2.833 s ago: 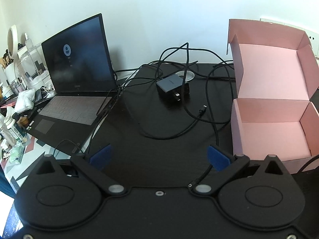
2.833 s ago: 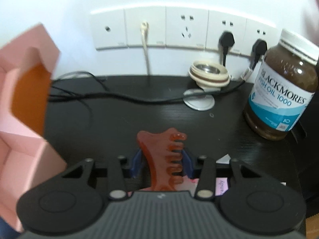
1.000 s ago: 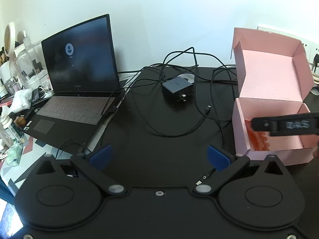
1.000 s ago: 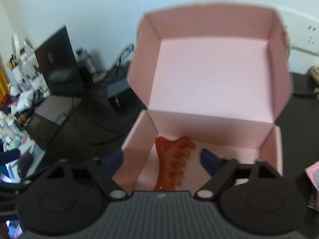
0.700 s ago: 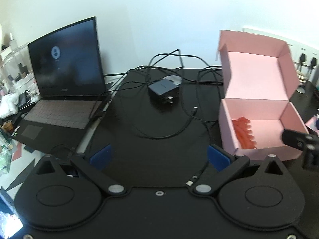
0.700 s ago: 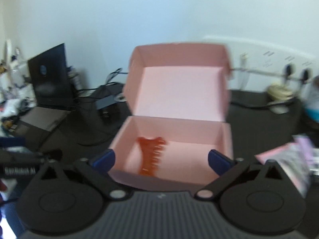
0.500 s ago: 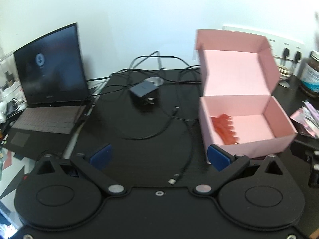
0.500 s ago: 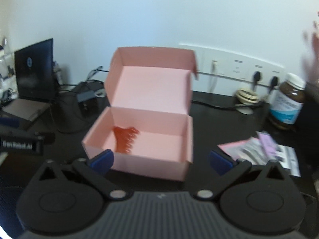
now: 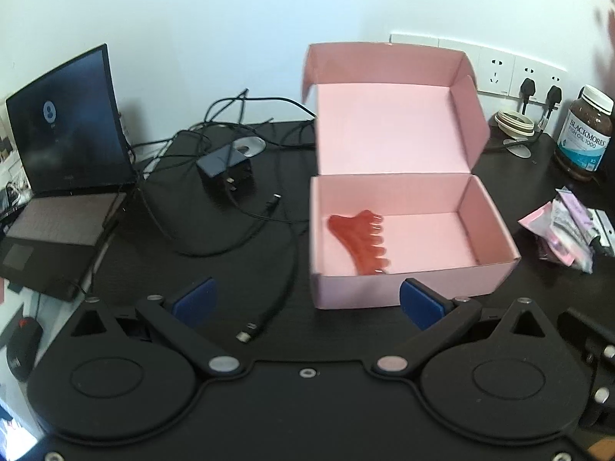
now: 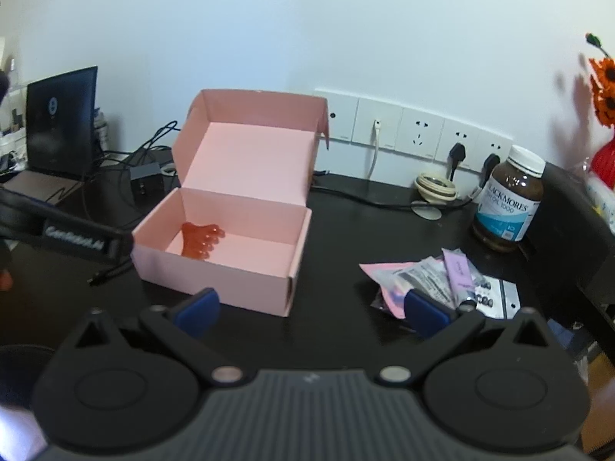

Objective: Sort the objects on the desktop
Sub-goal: 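Grasp the lilac tube with the left gripper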

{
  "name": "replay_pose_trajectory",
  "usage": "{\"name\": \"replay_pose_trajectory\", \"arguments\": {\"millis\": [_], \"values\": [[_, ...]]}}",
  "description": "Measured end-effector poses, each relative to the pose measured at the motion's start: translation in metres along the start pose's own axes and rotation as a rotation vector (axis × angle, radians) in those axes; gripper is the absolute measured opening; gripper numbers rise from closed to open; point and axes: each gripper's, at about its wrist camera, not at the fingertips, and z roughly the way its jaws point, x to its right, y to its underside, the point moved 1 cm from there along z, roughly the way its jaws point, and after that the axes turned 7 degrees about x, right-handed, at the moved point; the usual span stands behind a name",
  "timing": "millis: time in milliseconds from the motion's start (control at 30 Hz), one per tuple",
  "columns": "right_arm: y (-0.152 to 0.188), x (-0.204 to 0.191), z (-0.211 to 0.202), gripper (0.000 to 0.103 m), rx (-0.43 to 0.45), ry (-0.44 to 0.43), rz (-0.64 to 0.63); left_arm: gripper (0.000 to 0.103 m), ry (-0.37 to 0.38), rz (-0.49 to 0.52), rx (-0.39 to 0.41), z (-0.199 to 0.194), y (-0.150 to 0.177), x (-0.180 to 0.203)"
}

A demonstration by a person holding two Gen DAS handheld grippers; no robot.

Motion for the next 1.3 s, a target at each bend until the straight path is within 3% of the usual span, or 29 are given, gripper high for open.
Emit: {"name": "replay_pose_trajectory", "arguments": {"millis": [433, 567, 800, 933, 1100, 1233, 1300], "values": [[0.021, 0.089, 0.005, 0.102, -0.054, -0.032, 0.039, 0.103, 0.064, -0.030, -0.037, 0.008, -0.032, 0.101], [0.024, 0.108, 0.005, 0.102, -0.051, 0.003, 0.020, 0.103, 0.017, 0.056, -0.002, 0.017, -0.049, 0.150], [0.031, 0.149, 0.000, 0.102, -0.043, 0.032, 0.015, 0.103, 0.095, 0.128, 0.003, 0.035, -0.073, 0.233], [0.043, 0.177, -0.004, 0.102, -0.065, 0.054, 0.036, 0.103, 0.061, 0.169, -0.082, 0.061, -0.072, 0.283], [0.057, 0.208, -0.009, 0.102, -0.098, 0.106, 0.045, 0.099, -0.006, 0.241, -0.102, 0.082, -0.065, 0.331], [0.060, 0.224, -0.013, 0.102, -0.114, 0.128, 0.044, 0.095, -0.014, 0.289, -0.155, 0.096, -0.064, 0.358], [0.062, 0.231, -0.011, 0.102, -0.120, 0.135, 0.044, 0.081, -0.044, 0.313, -0.196, 0.106, -0.060, 0.367]]}}
